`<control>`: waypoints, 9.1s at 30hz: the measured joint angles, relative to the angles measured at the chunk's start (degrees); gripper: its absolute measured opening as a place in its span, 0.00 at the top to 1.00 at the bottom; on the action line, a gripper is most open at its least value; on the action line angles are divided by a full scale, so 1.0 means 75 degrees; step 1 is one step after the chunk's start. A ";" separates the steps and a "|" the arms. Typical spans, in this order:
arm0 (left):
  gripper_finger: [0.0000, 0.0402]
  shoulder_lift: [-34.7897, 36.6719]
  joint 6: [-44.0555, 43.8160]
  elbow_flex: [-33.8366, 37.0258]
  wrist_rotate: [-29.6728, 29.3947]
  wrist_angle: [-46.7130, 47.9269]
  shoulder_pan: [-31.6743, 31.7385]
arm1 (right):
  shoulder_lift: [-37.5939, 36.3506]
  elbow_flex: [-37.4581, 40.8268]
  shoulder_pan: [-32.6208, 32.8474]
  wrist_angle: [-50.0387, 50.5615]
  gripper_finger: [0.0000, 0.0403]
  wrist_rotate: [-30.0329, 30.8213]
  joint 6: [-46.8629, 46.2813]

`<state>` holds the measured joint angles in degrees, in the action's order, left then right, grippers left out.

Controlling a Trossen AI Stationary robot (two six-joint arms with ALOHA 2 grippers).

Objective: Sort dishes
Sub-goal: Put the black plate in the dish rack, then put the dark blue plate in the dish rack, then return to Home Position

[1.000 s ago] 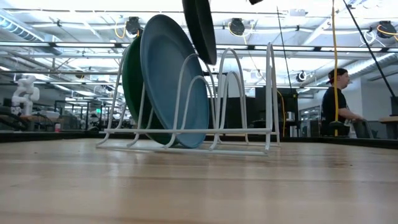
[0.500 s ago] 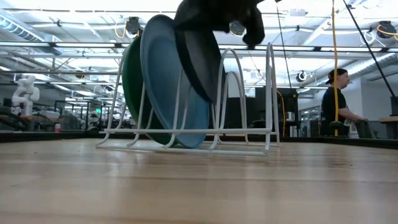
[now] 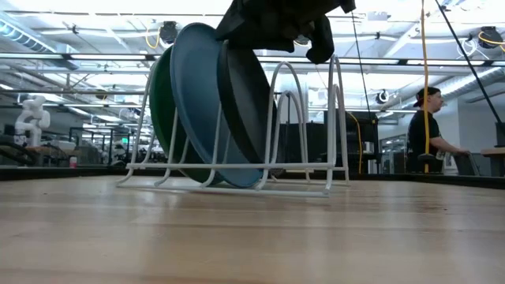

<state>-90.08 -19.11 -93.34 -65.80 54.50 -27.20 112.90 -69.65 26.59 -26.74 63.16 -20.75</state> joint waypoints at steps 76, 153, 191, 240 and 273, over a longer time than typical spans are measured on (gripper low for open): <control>0.58 -0.0029 0.0026 -0.0003 0.1410 -0.0230 0.0357 | -0.3795 -0.0006 0.2368 1.1110 0.60 -0.6795 -0.5360; 0.58 -0.0035 0.0405 -0.0003 0.1442 -0.0221 0.0563 | -0.3523 0.0009 0.1587 1.2606 1.00 -0.5624 -0.1436; 0.58 -0.0035 0.0668 -0.0003 0.1314 -0.0195 0.0571 | -0.5531 -0.0009 0.0077 0.6664 1.00 0.0727 0.8886; 0.58 -0.0035 0.0425 -0.0003 0.1317 -0.0200 0.0560 | -0.2859 -0.0009 -0.1079 0.7272 0.65 -0.0949 0.9314; 0.58 0.0003 0.2197 -0.0003 0.1585 -0.1617 0.0682 | -0.3937 -0.0006 -0.0817 0.8176 0.63 -0.2416 0.6248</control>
<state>-90.06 -2.64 -93.36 -53.91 42.37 -22.09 83.37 -69.69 20.46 34.58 45.04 26.11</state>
